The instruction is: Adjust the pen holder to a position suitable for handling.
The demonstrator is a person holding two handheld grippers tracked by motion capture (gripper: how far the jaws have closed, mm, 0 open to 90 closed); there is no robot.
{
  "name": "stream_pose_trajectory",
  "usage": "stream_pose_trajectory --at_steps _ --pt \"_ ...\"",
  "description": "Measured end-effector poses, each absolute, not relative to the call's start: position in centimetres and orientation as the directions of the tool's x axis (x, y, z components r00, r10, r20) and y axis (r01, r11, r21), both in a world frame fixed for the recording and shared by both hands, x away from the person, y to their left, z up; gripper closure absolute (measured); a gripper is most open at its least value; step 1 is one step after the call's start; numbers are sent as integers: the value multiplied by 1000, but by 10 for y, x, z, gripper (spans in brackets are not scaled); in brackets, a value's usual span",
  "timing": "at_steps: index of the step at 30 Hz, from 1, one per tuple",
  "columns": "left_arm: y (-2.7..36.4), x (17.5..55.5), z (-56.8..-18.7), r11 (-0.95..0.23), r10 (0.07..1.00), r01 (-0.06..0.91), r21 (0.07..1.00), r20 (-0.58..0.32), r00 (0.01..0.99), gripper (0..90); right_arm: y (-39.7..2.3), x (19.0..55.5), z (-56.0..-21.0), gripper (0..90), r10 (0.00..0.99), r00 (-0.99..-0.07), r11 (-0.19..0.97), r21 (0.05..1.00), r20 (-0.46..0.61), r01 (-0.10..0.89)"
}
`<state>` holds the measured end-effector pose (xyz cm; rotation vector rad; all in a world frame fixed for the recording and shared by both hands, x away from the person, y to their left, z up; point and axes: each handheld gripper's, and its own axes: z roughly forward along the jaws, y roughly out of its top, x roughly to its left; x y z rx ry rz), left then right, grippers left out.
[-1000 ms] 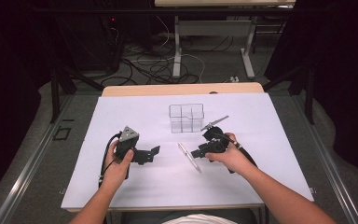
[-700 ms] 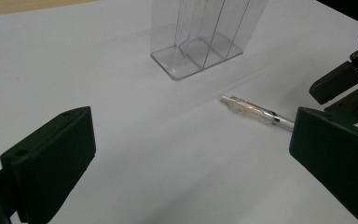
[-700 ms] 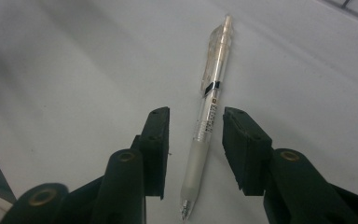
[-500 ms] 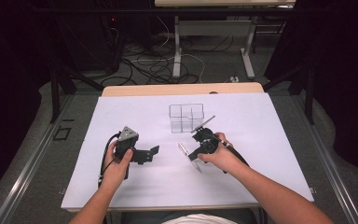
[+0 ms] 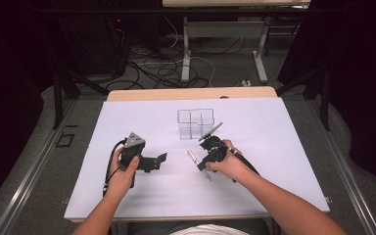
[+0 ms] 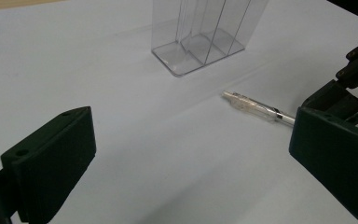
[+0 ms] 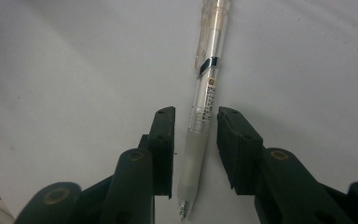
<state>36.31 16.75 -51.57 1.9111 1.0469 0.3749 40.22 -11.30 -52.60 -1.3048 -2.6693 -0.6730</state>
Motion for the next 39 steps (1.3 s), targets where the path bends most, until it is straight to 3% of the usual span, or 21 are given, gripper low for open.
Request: stream_pose_trajectory --at_steps 2,5,7,9,12,17,22,31,33,36,38,39 --pt "167 363 -516 -239 788 517 822 -147 597 4 -112 402 -530 681 730 -620 513 370 286 775" --pt "167 363 -516 -240 789 517 822 -146 597 4 -111 403 -527 686 741 -616 545 298 267 784" --pt "167 363 -516 -234 791 523 819 -153 593 4 -110 403 -534 691 734 -616 515 358 287 779" --pt "167 363 -516 -240 789 519 820 -147 597 4 -109 404 -532 699 746 -607 537 292 273 791" --pt "167 363 -516 -241 786 518 821 -148 601 4 -108 405 -531 732 758 -592 529 273 274 804" --pt "167 363 -517 -243 788 525 816 -150 597 4 -106 404 -538 776 773 -559 464 335 299 820" --pt "167 364 -517 -244 788 524 816 -149 598 4 -106 408 -534 796 798 -517 454 253 312 854" --pt "168 364 -517 -228 795 528 818 -157 586 4 -106 406 -533 799 778 -553 477 292 299 829" --pt "169 365 -516 -232 794 526 818 -152 588 4 -109 408 -525 800 758 -603 565 213 248 797" --pt "170 365 -516 -226 798 531 817 -158 582 4 -105 401 -528 800 765 -589 496 345 260 797" --pt "170 366 -516 -226 799 531 817 -156 581 4 -105 398 -525 800 752 -613 511 373 242 775" --pt "170 366 -516 -227 801 532 816 -155 579 4 -103 396 -528 800 751 -616 475 455 236 753"
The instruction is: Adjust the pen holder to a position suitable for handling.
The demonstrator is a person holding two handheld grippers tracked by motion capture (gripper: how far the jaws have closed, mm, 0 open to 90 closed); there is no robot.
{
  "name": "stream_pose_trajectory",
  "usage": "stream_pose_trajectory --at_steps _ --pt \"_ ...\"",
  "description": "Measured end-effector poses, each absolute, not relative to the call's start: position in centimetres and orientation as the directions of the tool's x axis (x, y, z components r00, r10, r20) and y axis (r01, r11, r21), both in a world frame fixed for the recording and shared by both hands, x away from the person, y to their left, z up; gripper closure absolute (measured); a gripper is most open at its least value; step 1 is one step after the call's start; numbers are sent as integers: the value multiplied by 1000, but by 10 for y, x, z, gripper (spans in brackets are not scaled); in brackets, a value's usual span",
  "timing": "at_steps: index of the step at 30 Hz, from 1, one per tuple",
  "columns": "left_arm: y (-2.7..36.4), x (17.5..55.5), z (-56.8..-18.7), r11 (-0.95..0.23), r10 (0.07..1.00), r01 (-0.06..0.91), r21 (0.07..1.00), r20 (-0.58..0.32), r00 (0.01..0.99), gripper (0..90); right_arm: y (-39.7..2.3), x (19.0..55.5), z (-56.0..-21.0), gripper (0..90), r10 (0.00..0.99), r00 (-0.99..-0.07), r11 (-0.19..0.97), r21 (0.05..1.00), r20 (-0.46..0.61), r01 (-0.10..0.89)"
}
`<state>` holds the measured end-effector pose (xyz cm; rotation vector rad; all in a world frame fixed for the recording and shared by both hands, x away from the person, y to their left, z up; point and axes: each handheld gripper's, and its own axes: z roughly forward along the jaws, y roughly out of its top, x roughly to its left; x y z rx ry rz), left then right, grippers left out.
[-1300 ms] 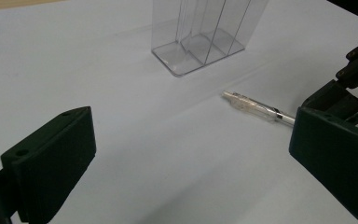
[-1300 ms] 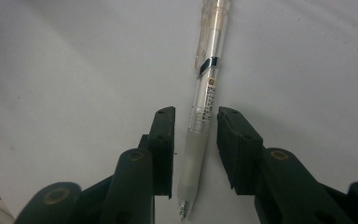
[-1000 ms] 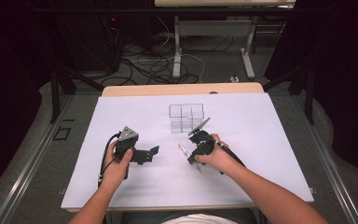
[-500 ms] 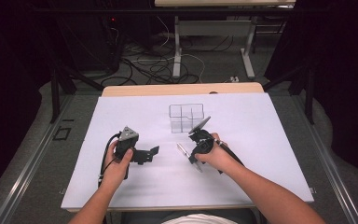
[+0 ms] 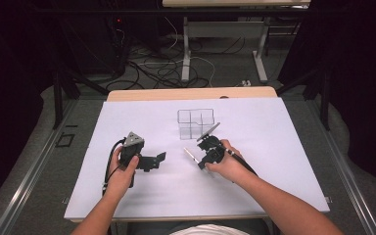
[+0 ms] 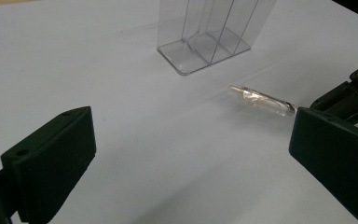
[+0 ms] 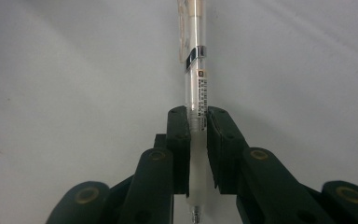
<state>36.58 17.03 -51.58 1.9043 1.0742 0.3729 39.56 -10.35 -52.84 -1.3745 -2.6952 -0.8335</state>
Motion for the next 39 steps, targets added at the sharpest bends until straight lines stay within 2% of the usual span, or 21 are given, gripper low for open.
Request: stream_pose_trajectory --at_steps 1,2,3,5,10,15,21,25,39 --pt "170 366 -516 -221 803 534 816 -158 575 4 -107 397 -510 800 738 -651 604 258 175 754" --pt "170 366 -515 -217 804 537 815 -163 571 4 -107 397 -503 800 725 -674 642 213 143 736" --pt "171 366 -515 -210 806 541 815 -169 567 4 -105 392 -510 800 726 -674 608 331 135 722" --pt "172 366 -514 -209 809 541 815 -166 564 4 -104 388 -513 800 699 -710 614 439 85 656" --pt "174 368 -512 -198 815 542 817 -170 554 4 -101 378 -508 800 628 -773 705 487 -92 515" --pt "172 368 -505 -188 815 521 833 -163 555 3 -96 365 -507 800 544 -795 790 486 -270 375" --pt "168 365 -502 -223 798 495 840 -134 588 3 -94 354 -506 800 423 -799 865 453 -427 216" --pt "168 365 -501 -221 796 499 838 -141 589 44 -94 347 -505 800 363 -776 891 436 -515 127" --pt "170 365 -501 -240 798 500 832 -125 590 94 -101 340 -512 799 157 -679 947 305 -717 -103"
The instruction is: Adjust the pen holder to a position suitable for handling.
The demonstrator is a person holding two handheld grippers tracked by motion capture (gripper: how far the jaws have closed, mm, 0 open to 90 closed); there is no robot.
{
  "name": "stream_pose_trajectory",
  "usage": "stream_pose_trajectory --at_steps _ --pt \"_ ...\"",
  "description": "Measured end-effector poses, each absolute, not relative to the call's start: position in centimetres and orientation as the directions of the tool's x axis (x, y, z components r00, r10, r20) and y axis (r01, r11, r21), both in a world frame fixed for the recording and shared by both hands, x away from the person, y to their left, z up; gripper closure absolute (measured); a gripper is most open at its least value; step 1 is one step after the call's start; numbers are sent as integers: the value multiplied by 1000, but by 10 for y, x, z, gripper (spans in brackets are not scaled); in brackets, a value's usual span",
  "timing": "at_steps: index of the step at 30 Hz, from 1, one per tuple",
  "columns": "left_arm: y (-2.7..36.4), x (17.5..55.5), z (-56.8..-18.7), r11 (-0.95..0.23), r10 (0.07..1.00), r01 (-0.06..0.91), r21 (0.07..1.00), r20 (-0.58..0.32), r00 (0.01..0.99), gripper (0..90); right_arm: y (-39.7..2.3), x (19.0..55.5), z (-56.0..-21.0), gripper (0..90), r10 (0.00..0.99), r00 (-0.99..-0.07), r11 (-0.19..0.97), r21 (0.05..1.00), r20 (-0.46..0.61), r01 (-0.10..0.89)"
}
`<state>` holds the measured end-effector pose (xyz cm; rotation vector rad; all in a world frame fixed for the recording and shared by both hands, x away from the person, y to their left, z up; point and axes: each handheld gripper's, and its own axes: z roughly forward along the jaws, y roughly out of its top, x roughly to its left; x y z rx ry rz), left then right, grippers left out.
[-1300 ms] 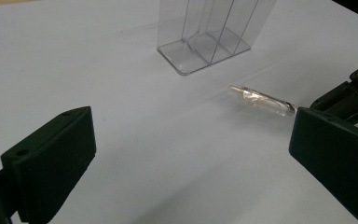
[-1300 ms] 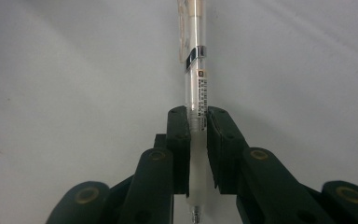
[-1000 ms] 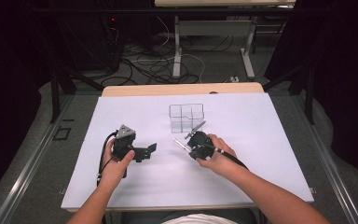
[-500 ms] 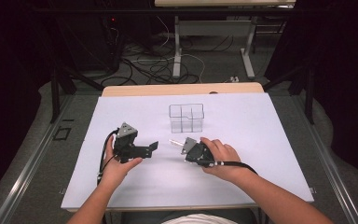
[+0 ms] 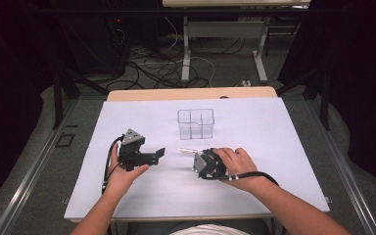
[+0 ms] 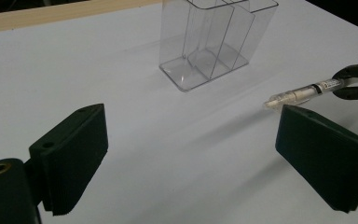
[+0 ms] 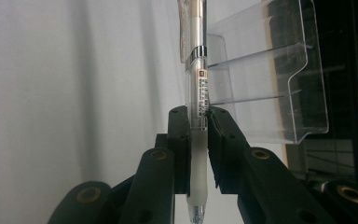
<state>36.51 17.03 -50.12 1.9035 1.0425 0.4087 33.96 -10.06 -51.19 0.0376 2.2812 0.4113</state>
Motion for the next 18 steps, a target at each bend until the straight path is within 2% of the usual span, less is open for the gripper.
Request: stream_pose_trajectory --at_steps 5,16,18 --pt "171 365 -501 -262 798 496 828 -104 594 152 -103 337 -514 799 96 -633 946 269 -768 -183" --pt "167 364 -502 -270 780 484 832 -106 617 160 -108 339 -514 798 13 -548 937 201 -837 -285" --pt "167 364 -501 -269 775 480 835 -108 622 160 -109 338 -513 798 -8 -504 934 174 -864 -313"
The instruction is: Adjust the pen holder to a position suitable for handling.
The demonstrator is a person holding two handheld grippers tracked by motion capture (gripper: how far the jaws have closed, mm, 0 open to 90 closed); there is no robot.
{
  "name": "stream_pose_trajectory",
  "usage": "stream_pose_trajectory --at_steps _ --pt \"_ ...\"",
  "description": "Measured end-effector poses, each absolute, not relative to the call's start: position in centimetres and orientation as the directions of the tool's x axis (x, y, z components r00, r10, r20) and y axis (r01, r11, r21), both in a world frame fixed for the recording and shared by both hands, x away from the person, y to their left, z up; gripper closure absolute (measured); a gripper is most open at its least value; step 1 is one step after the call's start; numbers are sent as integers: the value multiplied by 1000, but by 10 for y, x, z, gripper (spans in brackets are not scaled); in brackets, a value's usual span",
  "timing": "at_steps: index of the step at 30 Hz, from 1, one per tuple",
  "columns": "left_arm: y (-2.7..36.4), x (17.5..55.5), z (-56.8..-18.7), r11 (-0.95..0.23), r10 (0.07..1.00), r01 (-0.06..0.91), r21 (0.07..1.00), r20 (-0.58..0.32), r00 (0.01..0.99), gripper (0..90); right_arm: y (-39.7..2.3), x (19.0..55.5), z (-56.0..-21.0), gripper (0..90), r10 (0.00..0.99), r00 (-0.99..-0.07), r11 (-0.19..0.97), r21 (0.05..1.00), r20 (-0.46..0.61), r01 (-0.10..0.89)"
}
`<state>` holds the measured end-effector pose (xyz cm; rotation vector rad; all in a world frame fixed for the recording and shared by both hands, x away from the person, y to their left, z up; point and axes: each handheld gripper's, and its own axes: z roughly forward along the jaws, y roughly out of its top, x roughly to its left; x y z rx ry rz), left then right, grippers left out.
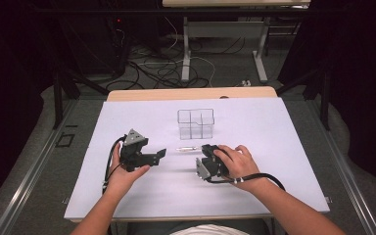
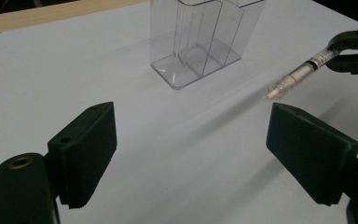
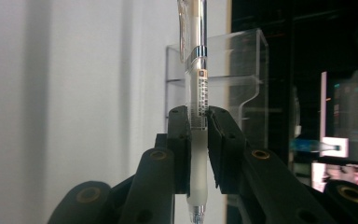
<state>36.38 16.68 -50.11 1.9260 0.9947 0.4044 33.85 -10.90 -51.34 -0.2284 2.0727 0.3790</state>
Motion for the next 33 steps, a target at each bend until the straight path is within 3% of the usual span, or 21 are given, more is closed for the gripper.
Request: stream_pose_trajectory --at_steps 6,15,22,33 --pt "165 363 -499 -297 773 462 836 -74 630 160 -111 339 -512 798 -44 -428 923 127 -903 -364" --pt "160 360 -498 -333 744 439 834 -54 666 170 -109 339 -517 797 -177 -336 913 -27 -925 -407" --pt "150 357 -501 -424 702 428 798 -9 712 243 -102 336 -521 798 -233 -279 891 -90 -931 -444" --pt "131 350 -508 -550 625 365 751 80 777 395 -95 330 -532 798 -284 -291 869 -118 -913 -480"
